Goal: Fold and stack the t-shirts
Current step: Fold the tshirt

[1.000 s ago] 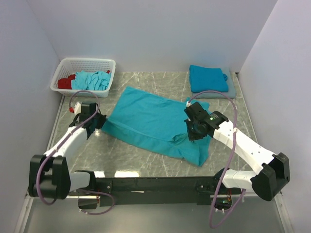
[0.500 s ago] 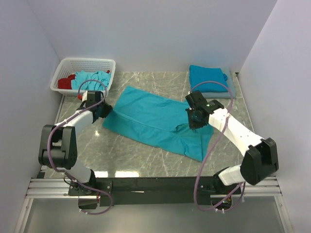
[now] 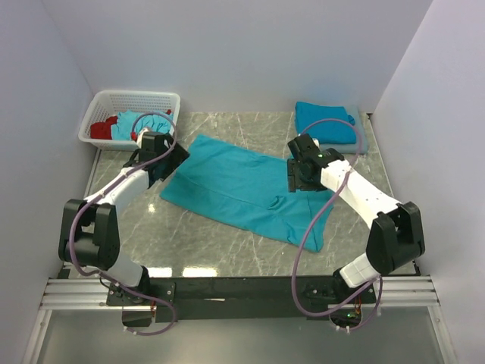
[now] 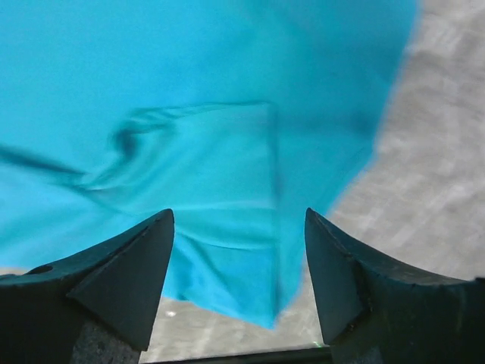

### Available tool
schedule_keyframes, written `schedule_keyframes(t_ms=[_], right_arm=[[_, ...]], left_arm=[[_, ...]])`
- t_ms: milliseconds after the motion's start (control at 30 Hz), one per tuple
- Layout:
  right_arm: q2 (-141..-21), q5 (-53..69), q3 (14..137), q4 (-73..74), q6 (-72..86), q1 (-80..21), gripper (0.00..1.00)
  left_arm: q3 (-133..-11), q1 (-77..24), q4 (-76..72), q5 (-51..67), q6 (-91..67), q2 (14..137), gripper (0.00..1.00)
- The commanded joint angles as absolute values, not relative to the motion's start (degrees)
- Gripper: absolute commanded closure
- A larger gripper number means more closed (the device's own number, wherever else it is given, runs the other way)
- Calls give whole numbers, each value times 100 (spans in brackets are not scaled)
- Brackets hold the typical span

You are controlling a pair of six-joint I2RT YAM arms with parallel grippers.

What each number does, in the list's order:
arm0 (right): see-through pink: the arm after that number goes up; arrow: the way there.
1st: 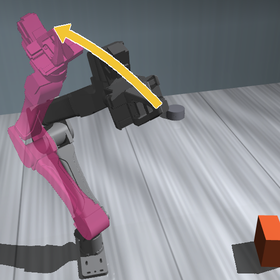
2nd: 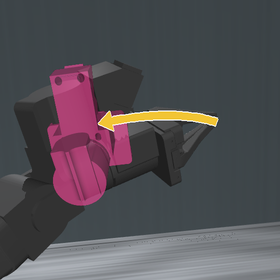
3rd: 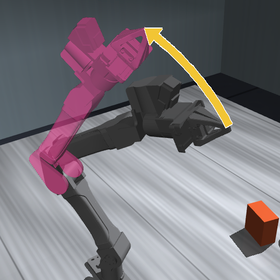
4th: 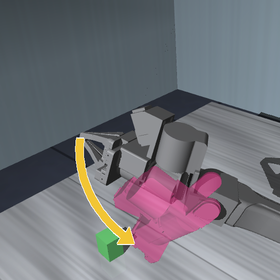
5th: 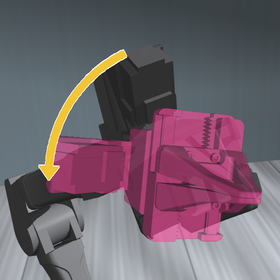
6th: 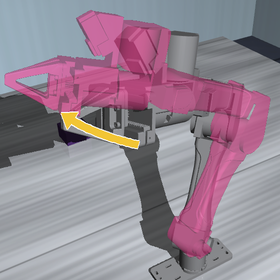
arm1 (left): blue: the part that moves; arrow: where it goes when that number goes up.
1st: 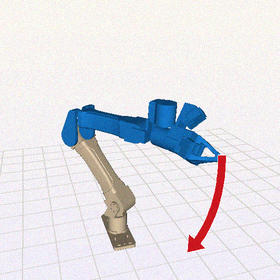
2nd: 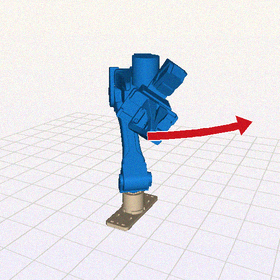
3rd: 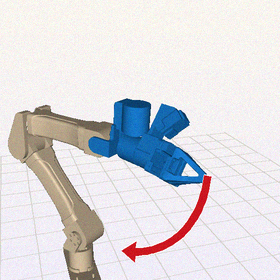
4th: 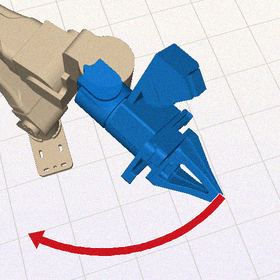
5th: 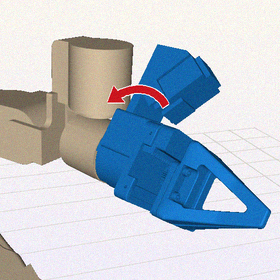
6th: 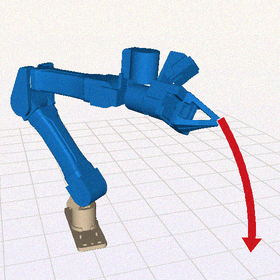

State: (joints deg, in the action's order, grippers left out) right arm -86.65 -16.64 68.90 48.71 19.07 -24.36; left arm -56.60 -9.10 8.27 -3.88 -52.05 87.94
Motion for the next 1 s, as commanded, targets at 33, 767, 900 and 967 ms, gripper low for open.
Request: schedule_keyframes(t_ms=[33, 767, 900, 967], right_arm=[[-8139, -583, 6392, 4071, 2013, -2408, 21], [-8069, 1871, 4009, 3058, 2276, -2654, 14], [-7507, 1881, 3674, 3471, 2470, -2856, 14], [-7164, 1785, 3761, 3795, 2391, -2900, 13]], left_arm=[[-5608, -940, 363, 236, -4931, 8788, 8], [-3508, -967, 1502, 18, -5369, 8063, 5], [-2780, -975, 2143, -44, -5765, 6911, 6], [-2646, -984, 2565, -44, -5958, 6053, 5]])
